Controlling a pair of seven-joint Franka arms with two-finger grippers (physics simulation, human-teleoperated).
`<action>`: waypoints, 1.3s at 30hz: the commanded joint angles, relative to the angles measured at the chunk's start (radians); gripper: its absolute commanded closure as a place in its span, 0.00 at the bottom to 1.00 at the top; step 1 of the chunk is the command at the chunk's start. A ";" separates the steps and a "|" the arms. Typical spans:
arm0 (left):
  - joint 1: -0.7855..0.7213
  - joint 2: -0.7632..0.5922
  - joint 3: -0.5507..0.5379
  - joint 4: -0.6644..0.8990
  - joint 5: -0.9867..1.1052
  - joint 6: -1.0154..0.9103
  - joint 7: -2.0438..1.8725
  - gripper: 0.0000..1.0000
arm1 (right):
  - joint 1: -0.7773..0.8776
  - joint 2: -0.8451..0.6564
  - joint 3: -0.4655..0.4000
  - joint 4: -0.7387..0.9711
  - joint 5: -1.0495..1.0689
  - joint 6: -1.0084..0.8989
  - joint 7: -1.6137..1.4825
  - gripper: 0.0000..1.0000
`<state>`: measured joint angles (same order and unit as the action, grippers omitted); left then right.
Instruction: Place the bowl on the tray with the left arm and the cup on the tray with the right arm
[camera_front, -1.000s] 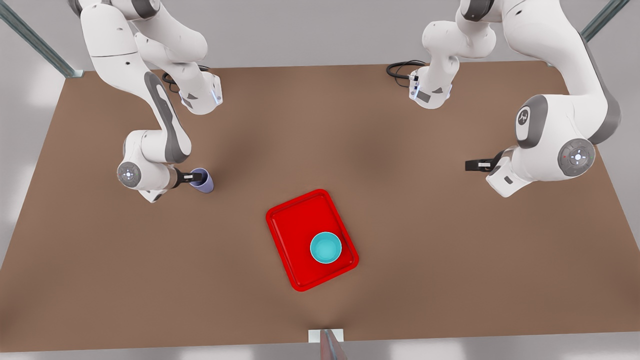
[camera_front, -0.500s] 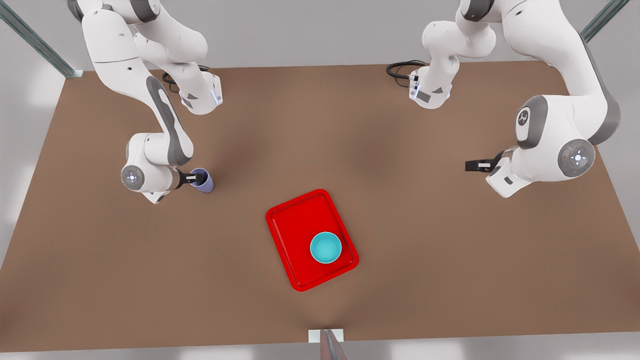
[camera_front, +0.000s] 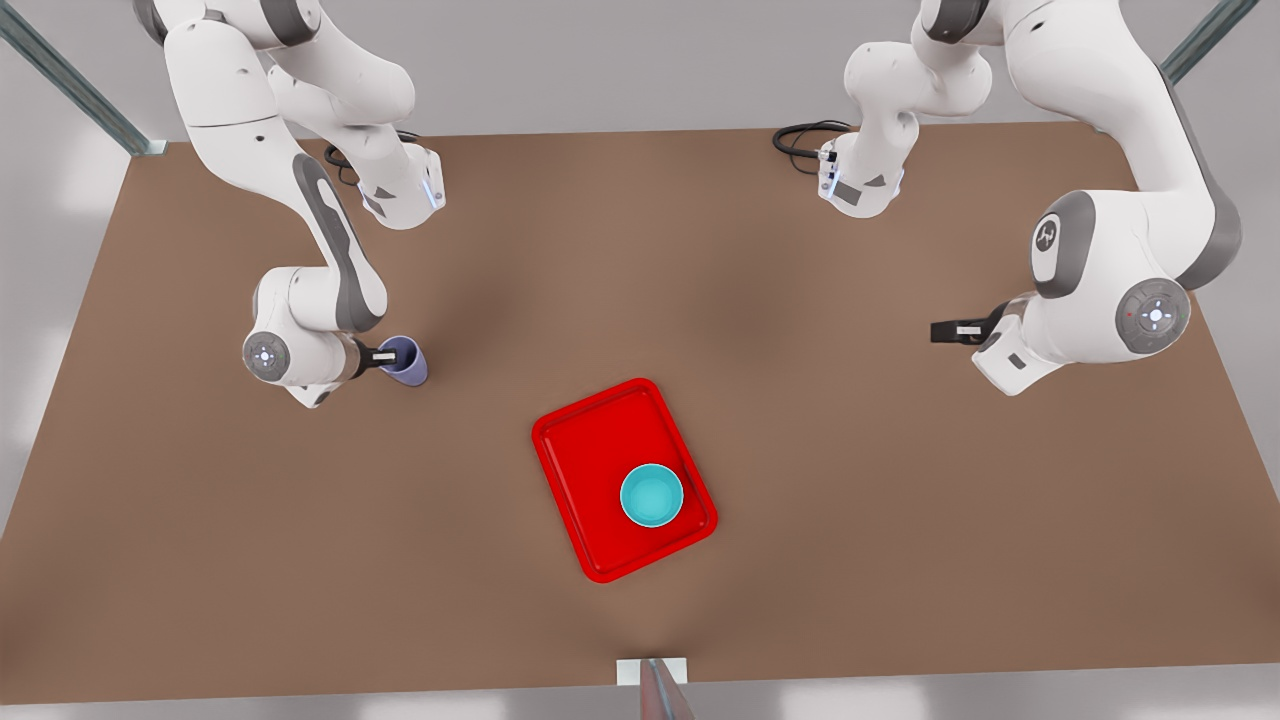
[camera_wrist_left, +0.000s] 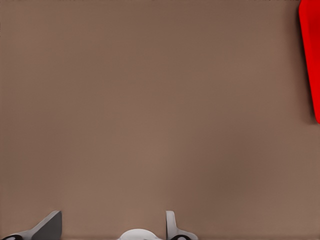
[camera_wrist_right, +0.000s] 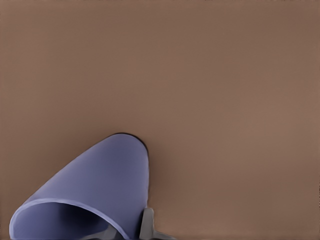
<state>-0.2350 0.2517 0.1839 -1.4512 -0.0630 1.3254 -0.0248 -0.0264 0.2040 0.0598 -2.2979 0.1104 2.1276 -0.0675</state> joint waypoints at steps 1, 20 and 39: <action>0.000 0.000 0.000 0.000 0.000 0.000 0.000 0.00 | 0.000 -0.001 0.000 0.000 -0.002 0.000 0.000 0.79; 0.005 0.011 0.008 0.003 0.005 0.000 -0.001 0.00 | 0.020 0.074 0.057 0.291 0.047 -0.114 0.018 0.79; 0.005 0.005 0.012 0.005 0.008 -0.005 0.000 0.00 | 0.396 0.337 0.129 0.718 0.074 -0.109 0.644 0.79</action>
<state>-0.2301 0.2563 0.1963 -1.4466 -0.0555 1.3206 -0.0245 0.3696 0.5484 0.1885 -1.5743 0.1896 2.0224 0.5728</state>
